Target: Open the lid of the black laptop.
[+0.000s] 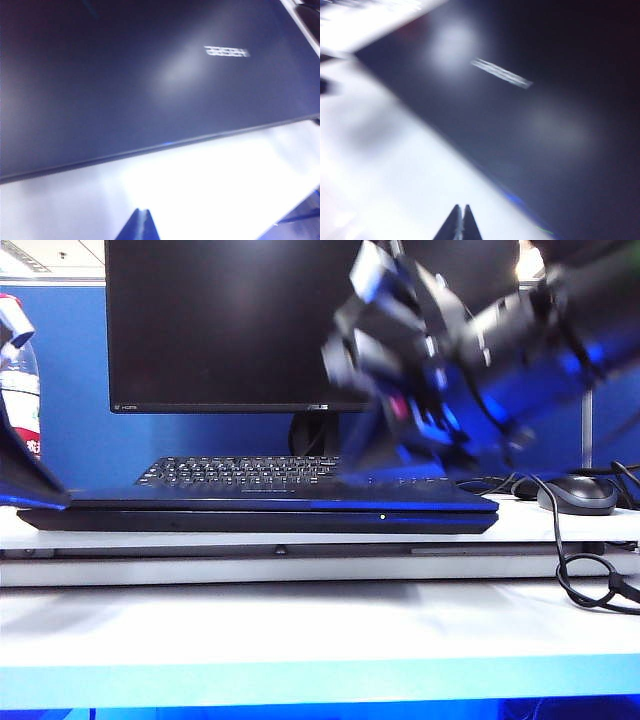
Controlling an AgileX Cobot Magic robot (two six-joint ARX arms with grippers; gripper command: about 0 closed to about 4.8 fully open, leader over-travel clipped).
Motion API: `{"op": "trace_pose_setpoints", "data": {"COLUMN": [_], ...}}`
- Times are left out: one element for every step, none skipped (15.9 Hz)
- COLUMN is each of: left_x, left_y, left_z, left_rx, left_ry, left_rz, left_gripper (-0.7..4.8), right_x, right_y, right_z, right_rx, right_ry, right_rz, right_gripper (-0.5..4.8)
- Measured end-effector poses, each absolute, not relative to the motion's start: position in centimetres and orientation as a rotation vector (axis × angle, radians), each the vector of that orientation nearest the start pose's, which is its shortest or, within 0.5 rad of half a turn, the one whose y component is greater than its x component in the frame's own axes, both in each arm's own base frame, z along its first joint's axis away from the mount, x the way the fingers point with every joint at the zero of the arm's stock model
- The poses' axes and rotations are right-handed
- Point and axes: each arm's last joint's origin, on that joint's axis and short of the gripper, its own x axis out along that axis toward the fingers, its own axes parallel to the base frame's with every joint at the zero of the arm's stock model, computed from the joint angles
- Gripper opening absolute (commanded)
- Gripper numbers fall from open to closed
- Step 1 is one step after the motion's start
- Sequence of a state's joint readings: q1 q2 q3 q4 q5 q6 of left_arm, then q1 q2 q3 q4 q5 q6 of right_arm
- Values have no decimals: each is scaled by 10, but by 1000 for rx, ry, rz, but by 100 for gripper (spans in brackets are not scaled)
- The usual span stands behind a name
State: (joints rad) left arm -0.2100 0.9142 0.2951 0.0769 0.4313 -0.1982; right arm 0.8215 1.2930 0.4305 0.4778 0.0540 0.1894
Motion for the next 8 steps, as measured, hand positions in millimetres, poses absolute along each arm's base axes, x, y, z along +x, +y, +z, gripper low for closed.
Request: {"op": "trace_pose_setpoints", "data": {"left_x": [168,168,168,169,169,170,172,174], "left_y": [-48,-48,-48,-48,-47,-47,-48,-48], "left_z": [171,171,171,172,172,171,170,168], "left_rx": [-246,-245,-243,-239,-232,-218,-213,-213], "left_ry": [608,604,598,592,589,585,583,586], "left_rz": [-564,-561,-557,-545,-535,-528,-530,-531], "left_gripper": [-4,-4,-4,-4,-4,-4,-4,-4], "right_x": [170,173,176,178,179,181,181,181], "right_y": [171,168,166,164,162,161,161,161], "right_z": [170,167,165,163,163,162,162,161], "right_rx": [0,-4,-8,-9,-6,-4,-5,-6], "right_ry": [458,472,487,494,499,505,508,509], "right_rz": [683,659,640,627,624,625,625,626], "right_gripper": [-1,-1,-1,-1,-1,-1,-1,-1]}}
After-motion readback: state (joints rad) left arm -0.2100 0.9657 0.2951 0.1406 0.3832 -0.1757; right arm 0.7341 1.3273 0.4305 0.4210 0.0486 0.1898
